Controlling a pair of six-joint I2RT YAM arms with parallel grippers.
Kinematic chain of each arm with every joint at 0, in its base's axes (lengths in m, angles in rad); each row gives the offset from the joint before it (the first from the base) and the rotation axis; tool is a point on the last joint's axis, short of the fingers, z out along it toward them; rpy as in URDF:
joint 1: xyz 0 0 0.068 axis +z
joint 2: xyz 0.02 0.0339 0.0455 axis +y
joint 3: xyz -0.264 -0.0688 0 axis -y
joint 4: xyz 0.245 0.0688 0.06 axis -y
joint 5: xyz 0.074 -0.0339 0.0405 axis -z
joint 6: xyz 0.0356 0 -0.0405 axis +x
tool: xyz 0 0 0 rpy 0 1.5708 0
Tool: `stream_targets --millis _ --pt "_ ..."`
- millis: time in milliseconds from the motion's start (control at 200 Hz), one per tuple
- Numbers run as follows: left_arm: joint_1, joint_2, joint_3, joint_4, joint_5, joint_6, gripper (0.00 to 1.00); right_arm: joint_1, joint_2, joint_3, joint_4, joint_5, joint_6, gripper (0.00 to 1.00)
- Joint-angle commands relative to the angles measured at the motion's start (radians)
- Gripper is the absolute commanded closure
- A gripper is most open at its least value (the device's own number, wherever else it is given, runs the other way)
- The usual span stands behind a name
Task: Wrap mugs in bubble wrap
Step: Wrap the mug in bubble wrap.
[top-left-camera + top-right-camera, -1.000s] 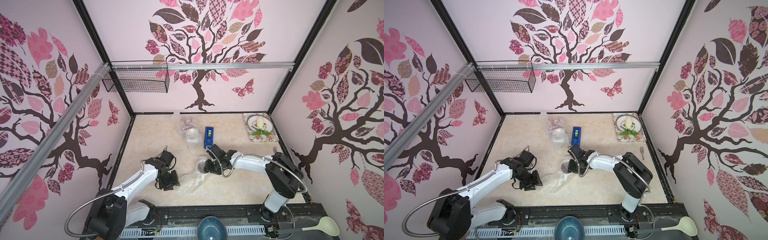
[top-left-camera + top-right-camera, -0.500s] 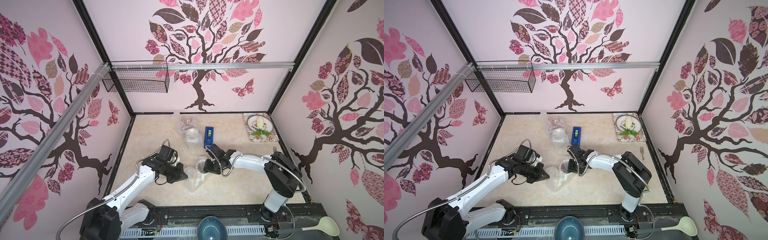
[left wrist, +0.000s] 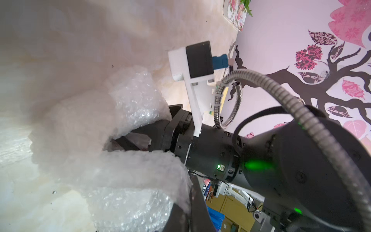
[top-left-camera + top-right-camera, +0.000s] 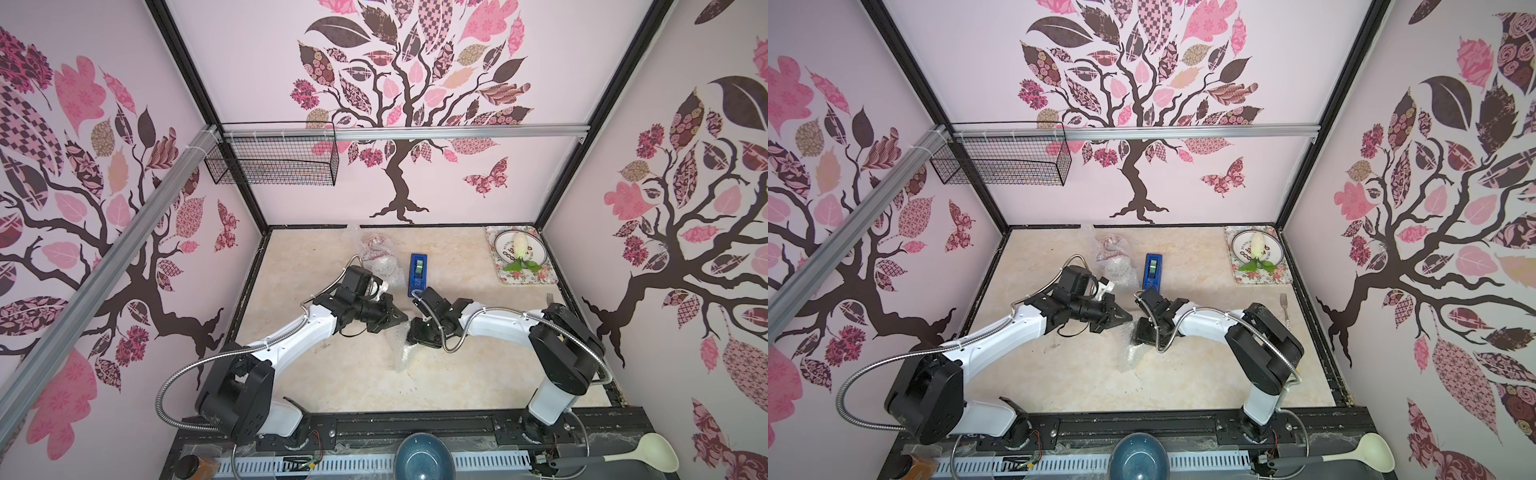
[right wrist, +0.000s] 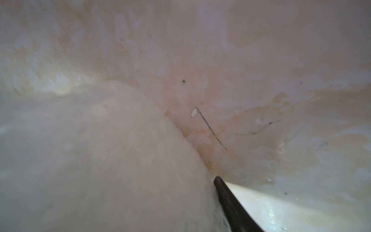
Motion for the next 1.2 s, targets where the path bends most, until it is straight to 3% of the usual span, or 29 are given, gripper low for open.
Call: stream_targets --millis 0,420,725,900,1100,1195 --pt "-0.001 0.030 0.041 0.072 -0.052 0.001 1.00 0.002 -0.044 -0.001 -0.054 0.045 0.016 0.43" --pt "-0.001 0.105 0.025 0.126 -0.048 0.008 1.00 -0.007 -0.204 0.012 -0.169 0.127 0.040 0.25" --pt "-0.008 0.141 0.033 0.135 -0.015 0.012 1.00 -0.021 -0.361 0.000 -0.150 0.138 0.004 0.24" --pt "-0.010 0.146 0.043 0.134 -0.007 0.016 1.00 -0.022 -0.440 -0.083 0.076 0.005 -0.057 0.33" --pt "-0.009 0.155 0.054 0.132 0.005 0.013 1.00 -0.021 -0.409 -0.184 0.253 -0.109 -0.051 0.53" --pt "-0.009 0.160 0.059 0.132 0.015 0.014 1.00 -0.022 -0.395 -0.198 0.290 -0.123 -0.061 0.54"
